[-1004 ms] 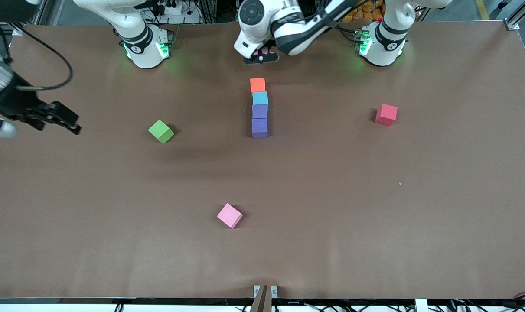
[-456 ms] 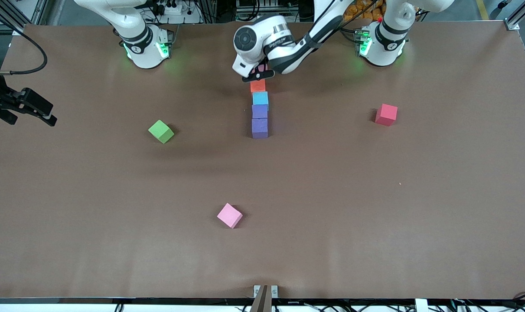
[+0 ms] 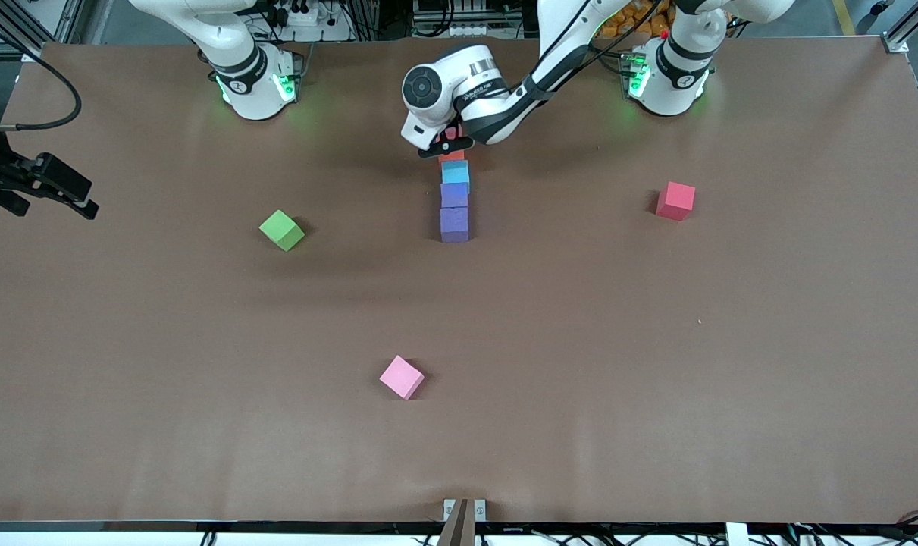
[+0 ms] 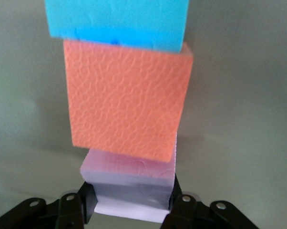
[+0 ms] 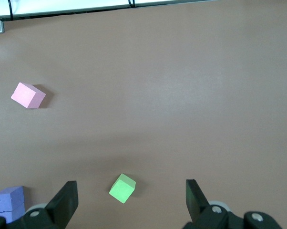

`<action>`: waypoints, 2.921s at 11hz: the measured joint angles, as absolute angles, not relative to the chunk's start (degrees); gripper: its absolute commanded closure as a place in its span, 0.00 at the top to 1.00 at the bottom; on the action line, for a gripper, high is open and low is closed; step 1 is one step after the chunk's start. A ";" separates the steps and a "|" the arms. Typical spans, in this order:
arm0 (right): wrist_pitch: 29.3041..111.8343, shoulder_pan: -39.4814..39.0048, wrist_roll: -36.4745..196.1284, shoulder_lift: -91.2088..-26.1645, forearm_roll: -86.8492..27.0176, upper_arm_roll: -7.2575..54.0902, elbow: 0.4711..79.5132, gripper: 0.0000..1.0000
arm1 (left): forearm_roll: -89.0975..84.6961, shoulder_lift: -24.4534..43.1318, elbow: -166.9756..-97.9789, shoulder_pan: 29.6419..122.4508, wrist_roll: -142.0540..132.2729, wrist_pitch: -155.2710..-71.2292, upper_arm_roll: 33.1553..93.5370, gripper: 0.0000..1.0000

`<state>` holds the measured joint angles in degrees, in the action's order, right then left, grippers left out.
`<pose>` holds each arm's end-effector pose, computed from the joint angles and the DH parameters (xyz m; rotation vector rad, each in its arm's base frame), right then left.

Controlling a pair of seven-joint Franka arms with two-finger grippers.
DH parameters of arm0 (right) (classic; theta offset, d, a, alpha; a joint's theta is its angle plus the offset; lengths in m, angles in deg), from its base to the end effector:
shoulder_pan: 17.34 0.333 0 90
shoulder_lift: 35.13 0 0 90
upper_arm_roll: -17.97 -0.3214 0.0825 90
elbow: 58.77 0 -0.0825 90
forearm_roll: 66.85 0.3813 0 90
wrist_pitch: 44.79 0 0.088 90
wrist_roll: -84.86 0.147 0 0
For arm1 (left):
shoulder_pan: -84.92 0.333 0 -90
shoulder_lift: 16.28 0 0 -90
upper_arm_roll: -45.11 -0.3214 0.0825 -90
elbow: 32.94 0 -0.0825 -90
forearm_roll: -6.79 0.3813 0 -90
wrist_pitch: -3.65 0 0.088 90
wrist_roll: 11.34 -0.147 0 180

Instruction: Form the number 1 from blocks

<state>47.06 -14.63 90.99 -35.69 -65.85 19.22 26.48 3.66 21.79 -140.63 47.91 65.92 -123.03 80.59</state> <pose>0.5626 0.0169 0.6268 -3.1106 0.1263 -0.1621 0.1804 -0.5771 0.1689 -2.9475 -0.2735 0.6922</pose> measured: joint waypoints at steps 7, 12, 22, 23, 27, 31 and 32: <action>44.41 -14.63 91.00 -35.70 -66.68 19.22 25.72 1.00 | 4.64 22.09 -139.92 47.65 65.88 -122.31 80.54 0.00; 43.44 -14.74 91.00 -35.72 -66.82 19.25 25.69 1.00 | 4.78 22.12 -139.72 47.62 65.80 -120.54 80.43 0.00; 42.01 -15.30 91.00 -35.72 -66.86 19.34 25.54 1.00 | 7.50 19.68 -137.57 48.48 65.62 -116.39 79.06 1.00; 42.00 -15.45 91.00 -35.72 -66.87 19.35 25.46 1.00 | 7.69 17.64 -136.53 48.61 66.34 -114.09 78.58 1.00; 41.93 -16.61 90.90 -35.74 -66.89 19.43 24.64 1.00 | 11.80 8.79 -131.53 52.96 66.77 -107.40 70.02 1.00; 41.88 -16.88 90.87 -35.74 -66.89 19.97 23.92 1.00 | 17.72 4.42 -127.38 72.62 54.20 -106.57 68.66 1.00; 41.86 -16.92 90.87 -35.75 -66.89 20.09 23.86 1.00 | 17.73 4.00 -126.25 77.91 49.37 -105.91 68.72 1.00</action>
<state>41.86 -16.92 90.87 -35.75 -66.89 20.09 23.86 17.73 4.00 -126.25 77.91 49.37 -105.91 68.72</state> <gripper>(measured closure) 0.000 0.000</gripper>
